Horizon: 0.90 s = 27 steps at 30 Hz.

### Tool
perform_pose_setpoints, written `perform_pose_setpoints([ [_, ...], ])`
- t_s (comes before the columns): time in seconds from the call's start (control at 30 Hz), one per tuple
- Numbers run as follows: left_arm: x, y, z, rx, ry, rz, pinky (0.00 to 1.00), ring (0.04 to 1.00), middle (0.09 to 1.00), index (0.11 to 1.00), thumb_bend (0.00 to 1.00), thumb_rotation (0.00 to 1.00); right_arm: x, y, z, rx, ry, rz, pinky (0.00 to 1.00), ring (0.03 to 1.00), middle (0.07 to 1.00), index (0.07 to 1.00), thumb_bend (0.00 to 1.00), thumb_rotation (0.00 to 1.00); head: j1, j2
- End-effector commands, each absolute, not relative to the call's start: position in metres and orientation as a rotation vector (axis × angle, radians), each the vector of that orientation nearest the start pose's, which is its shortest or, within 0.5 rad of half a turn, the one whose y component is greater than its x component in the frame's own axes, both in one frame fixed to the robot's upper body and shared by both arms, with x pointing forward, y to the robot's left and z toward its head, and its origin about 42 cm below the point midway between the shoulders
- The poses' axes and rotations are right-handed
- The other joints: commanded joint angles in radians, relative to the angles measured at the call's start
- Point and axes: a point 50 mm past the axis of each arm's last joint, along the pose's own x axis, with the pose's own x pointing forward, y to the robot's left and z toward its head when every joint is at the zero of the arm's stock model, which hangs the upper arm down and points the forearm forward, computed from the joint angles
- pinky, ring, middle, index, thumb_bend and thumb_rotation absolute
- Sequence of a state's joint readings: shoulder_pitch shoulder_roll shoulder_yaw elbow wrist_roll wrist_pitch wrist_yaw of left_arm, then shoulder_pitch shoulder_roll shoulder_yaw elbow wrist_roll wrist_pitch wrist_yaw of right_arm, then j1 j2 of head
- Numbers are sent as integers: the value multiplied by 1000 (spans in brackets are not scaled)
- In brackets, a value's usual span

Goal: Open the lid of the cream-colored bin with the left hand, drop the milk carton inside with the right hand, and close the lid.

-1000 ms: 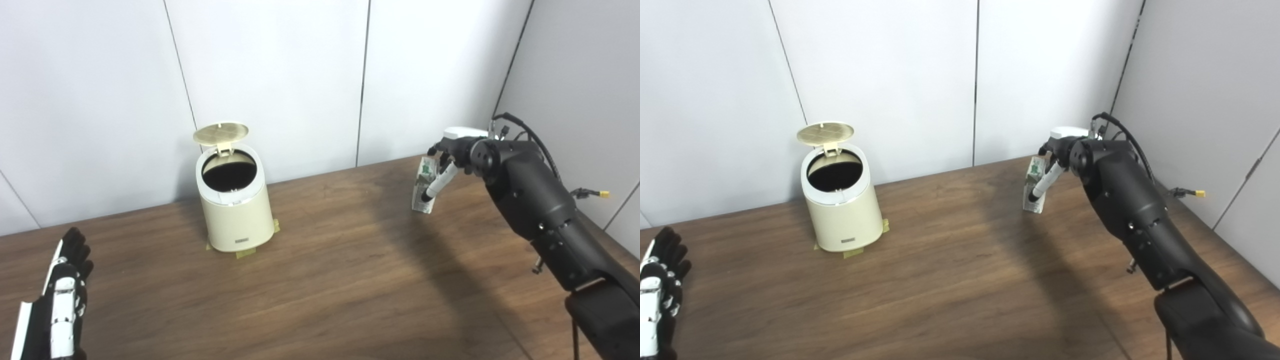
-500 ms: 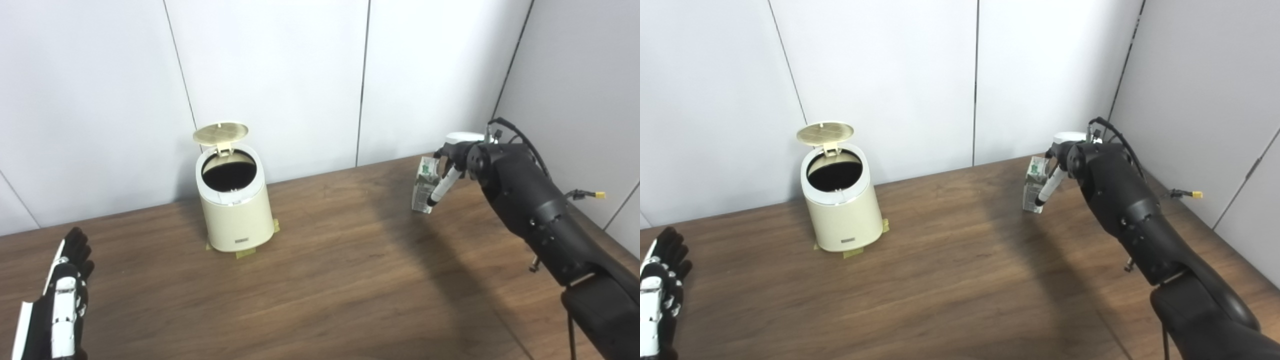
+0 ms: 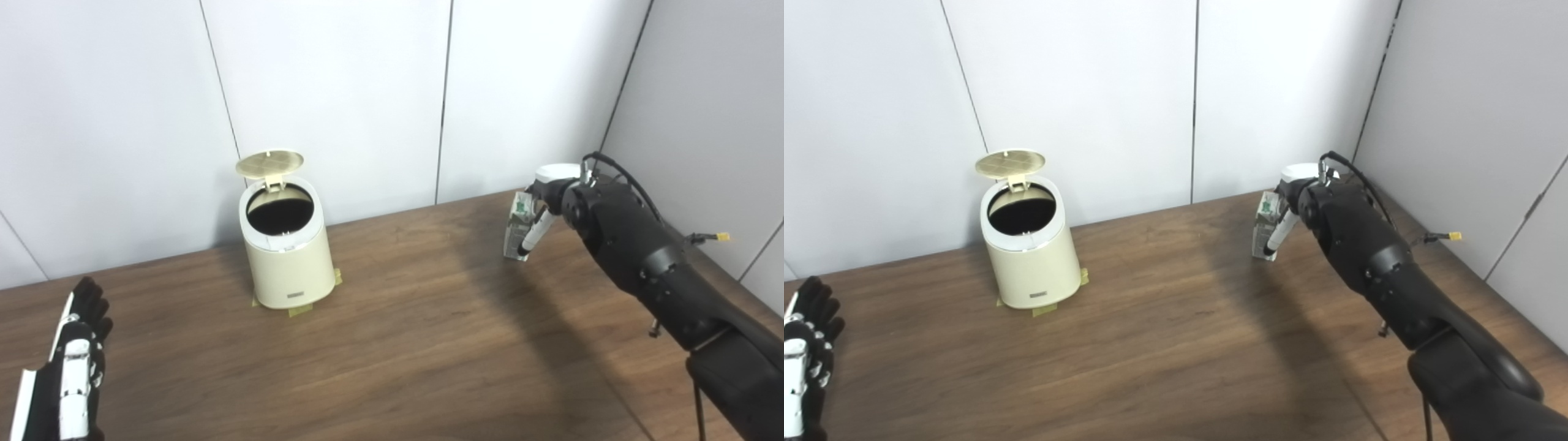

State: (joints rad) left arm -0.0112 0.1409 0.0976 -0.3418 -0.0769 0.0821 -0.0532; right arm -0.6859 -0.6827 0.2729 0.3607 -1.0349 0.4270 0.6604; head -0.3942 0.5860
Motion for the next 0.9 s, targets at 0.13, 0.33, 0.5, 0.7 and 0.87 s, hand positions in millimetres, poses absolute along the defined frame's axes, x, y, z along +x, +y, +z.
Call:
perform_pose_setpoints([
  [0.13,279,267,204,92,-336,-5,1000,1000,1000,1000,189,1000,470,-397,324,-1608,491,-79,638,841,915,918,1000,404,2,-1],
  [0.33,280,267,203,86,-335,-5,1000,1000,1000,1000,200,1000,471,-393,331,-1622,484,-92,628,827,901,919,1000,406,1,-2],
  [0.5,281,267,202,88,-333,-3,1000,1000,1000,1000,204,1000,472,-391,336,-1630,449,-87,580,792,892,901,1000,390,2,-4],
  [0.7,282,268,200,87,-333,-4,1000,1000,1000,1000,221,1000,470,-391,343,-1621,419,-81,595,836,955,928,1000,375,1,-5],
  [0.87,282,268,199,92,-328,-1,1000,1000,1000,1000,234,1000,470,-388,343,-1655,418,-73,565,783,900,884,1000,385,1,-3],
])
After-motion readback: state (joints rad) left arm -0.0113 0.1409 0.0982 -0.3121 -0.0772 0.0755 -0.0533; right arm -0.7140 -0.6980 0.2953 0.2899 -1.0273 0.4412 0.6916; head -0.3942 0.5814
